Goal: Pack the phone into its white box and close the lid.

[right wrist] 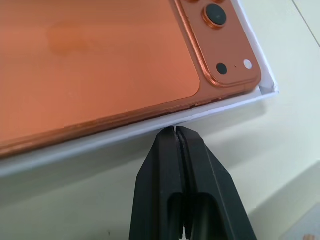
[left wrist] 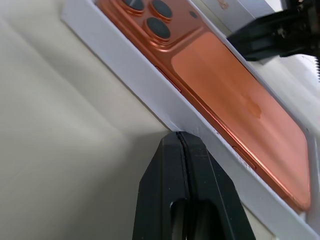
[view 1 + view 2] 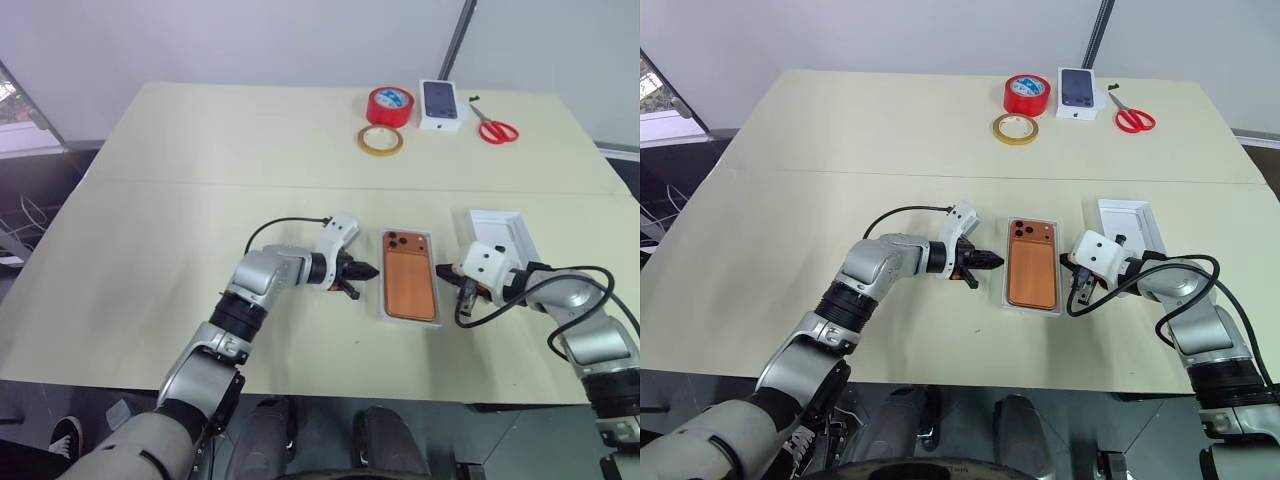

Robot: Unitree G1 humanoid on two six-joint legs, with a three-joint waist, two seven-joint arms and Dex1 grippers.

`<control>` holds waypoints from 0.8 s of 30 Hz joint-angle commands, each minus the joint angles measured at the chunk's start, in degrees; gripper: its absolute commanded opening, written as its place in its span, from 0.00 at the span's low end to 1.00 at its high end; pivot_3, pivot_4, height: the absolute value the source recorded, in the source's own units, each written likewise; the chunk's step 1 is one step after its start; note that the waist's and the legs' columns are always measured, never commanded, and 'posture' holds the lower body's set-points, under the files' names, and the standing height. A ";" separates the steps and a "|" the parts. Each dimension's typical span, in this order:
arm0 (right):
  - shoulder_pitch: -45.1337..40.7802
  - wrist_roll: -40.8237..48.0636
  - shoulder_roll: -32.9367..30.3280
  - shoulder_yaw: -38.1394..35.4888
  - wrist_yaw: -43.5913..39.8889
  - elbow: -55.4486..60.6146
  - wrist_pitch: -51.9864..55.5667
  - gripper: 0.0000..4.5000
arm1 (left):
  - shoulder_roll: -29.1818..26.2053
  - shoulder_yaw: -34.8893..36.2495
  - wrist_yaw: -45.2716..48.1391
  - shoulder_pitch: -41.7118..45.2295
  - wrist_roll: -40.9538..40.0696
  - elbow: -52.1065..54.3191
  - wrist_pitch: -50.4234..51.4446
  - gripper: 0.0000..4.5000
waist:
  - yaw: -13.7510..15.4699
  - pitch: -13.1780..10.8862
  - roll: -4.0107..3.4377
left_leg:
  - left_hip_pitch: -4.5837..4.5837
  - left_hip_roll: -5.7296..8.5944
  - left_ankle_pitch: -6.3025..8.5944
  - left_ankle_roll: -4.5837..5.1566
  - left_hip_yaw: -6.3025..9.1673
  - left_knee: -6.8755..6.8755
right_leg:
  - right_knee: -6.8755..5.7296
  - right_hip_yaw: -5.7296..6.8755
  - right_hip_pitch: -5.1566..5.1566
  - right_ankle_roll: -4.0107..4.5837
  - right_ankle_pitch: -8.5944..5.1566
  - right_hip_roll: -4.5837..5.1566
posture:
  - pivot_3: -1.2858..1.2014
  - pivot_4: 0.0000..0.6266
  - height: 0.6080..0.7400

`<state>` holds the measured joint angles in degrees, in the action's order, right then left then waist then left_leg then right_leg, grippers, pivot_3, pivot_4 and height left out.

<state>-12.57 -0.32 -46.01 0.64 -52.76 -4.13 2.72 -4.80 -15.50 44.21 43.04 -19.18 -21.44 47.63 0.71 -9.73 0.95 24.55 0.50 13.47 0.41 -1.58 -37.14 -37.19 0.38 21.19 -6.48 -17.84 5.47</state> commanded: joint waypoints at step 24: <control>-4.44 9.21 -1.17 -11.58 7.44 2.09 12.90 0.88 | -16.79 9.66 14.10 -4.16 -1.38 11.48 -21.15 0.99 | -0.08 -0.01 -0.05 | -0.01 -0.04 -0.11 -0.20 0.00 0.03 | -0.01 -0.02 0.01 0.01 -0.01 0.02 | 0.52 0.24 0.91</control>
<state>-16.34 8.47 -47.41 -9.13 -47.32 -3.88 13.35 -20.59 -7.35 55.52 39.44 -20.24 -11.92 29.78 0.63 -9.74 0.90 24.54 0.45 13.36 0.20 -1.58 -37.10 -37.19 0.37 21.21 -6.47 -17.85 5.49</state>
